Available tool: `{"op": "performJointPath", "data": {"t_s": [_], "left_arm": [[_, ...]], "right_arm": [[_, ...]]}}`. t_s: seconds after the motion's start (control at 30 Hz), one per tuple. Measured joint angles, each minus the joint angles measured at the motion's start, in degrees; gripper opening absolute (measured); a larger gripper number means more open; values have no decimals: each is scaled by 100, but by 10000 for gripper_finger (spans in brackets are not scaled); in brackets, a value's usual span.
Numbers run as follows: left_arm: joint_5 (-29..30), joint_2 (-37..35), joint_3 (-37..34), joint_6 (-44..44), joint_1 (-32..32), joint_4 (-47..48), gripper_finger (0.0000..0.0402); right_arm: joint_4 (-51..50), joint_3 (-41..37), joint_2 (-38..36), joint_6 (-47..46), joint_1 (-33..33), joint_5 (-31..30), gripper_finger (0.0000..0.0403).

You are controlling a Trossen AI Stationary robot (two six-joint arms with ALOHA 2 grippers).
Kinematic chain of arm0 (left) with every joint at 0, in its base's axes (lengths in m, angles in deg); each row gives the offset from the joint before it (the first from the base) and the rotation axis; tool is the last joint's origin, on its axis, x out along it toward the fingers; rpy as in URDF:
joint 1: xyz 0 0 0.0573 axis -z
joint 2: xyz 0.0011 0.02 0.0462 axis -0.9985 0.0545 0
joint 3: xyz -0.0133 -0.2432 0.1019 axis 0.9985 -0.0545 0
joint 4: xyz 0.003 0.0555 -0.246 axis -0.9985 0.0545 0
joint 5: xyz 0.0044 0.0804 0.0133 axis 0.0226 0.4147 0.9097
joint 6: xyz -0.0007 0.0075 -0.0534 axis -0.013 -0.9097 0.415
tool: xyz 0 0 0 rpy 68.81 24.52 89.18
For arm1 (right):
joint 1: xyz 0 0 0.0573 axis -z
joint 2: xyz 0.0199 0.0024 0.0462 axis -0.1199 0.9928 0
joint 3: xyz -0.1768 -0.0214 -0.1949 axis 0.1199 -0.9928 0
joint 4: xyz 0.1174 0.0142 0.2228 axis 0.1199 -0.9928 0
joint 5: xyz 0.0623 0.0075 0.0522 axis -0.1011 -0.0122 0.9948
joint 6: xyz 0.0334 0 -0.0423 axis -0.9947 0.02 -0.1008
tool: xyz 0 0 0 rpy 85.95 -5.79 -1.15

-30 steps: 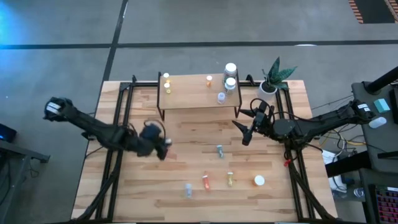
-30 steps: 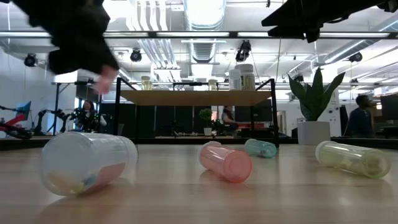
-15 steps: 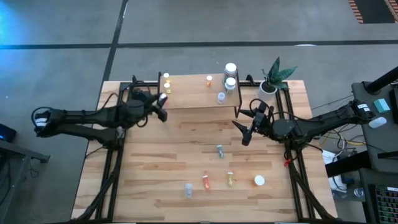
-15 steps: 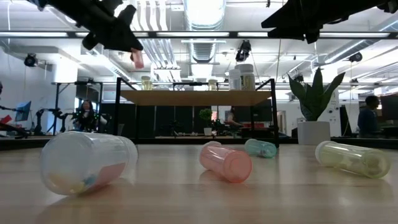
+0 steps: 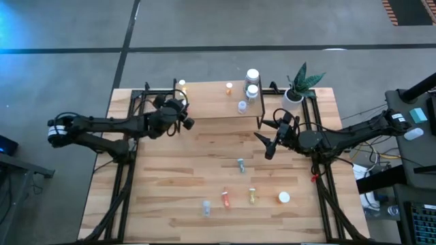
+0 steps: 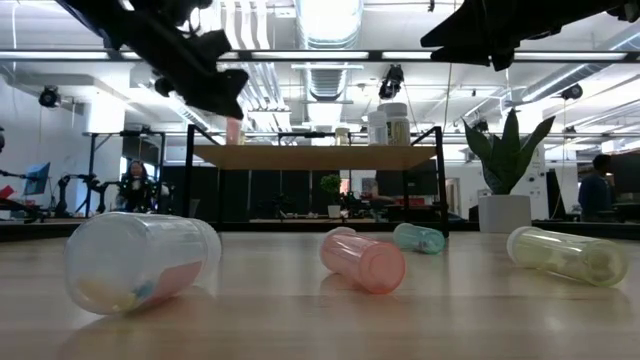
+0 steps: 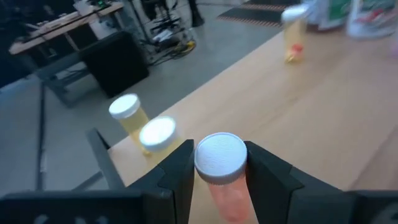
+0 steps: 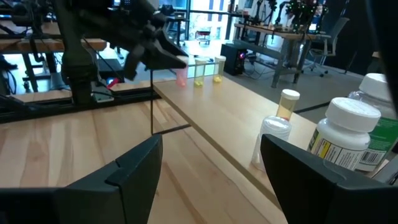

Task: Pick and place medicine bottles onto shelf by color
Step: Put the pink pill bottle on the shelf, then put the blue pill bottle on the shelf

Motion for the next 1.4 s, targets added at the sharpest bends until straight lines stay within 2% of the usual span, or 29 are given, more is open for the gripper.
{"op": "performJointPath", "data": {"t_s": [0.23,0.47,0.83,1.03,1.3,1.4], "left_arm": [[159,196,-4,-83,-49,-29,109],[157,98,-33,-22,-50,13,112],[98,9,-35,75,-48,58,192],[66,-280,28,186,6,422,212],[-703,-1225,42,898,139,1550,213],[-1262,-1599,34,989,246,1656,213]], "right_arm": [[-3,-15,0,2,0,-2,260],[-1,-24,0,2,0,-2,260],[-3,-26,0,2,0,-2,260],[-5,-26,0,2,0,0,260],[-52,-26,0,4,0,0,260],[-96,-26,0,2,0,0,260]]}}
